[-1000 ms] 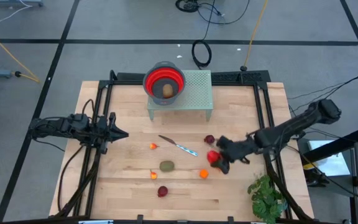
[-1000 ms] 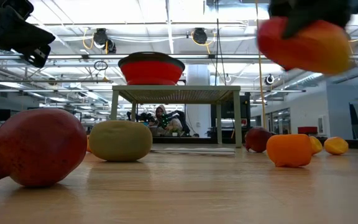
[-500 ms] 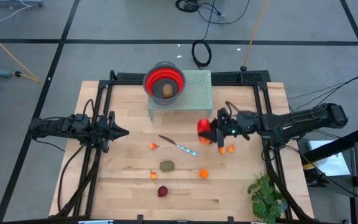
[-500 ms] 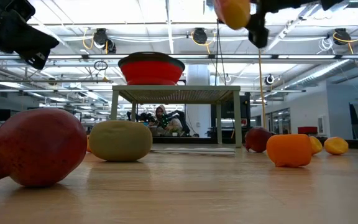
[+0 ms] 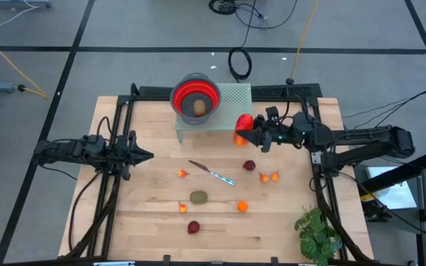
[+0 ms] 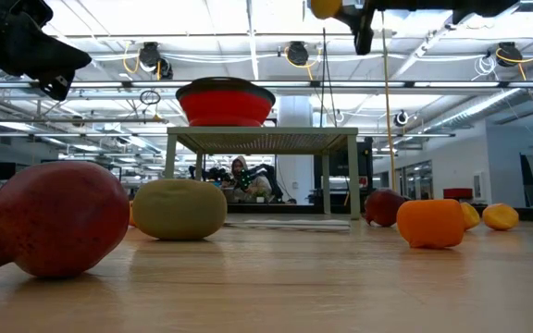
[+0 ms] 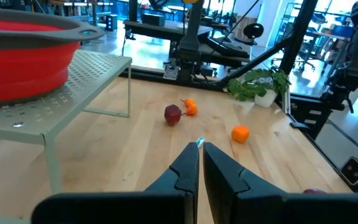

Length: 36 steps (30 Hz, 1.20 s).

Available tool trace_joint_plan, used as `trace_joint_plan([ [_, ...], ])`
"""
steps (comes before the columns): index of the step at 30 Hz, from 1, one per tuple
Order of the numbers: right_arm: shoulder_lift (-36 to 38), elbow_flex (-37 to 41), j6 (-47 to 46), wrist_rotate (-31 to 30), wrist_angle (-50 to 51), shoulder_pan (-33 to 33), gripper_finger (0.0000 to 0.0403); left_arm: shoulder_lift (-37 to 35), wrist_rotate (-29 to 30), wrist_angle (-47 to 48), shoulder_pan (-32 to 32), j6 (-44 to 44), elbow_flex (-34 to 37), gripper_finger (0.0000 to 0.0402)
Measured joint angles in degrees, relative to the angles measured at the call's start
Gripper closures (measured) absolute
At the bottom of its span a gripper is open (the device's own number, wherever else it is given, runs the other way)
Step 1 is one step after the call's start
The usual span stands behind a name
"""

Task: Pick & Place Fruit
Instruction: Put the mango into the red strainer bowl

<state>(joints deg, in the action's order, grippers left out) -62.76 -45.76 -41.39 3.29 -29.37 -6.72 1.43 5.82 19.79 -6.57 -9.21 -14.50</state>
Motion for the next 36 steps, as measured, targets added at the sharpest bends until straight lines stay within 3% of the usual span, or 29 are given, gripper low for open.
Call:
trace_joint_plan([
  [8, -1.5, 0.0, -2.8, 0.0, 0.2, -0.9, 0.018, 0.0, 0.3, 0.0, 0.0, 0.0, 0.0, 0.038],
  [14, -5.2, -2.9, 1.0, 0.0, 0.9, -1.0, 0.0177, 0.0, 0.3, 0.0, 0.0, 0.0, 0.0, 0.038],
  [27, -15.1, -20.6, 23.1, 8.2, 13.9, -6.4, 0.017, 0.0, 0.3, 0.1, 0.0, 0.7, 0.0, 0.038],
  [36, -21.7, -28.1, 42.6, 15.2, 14.8, -10.7, 0.0172, 0.0, 0.4, 0.1, 0.0, 0.7, 0.0, 0.038],
])
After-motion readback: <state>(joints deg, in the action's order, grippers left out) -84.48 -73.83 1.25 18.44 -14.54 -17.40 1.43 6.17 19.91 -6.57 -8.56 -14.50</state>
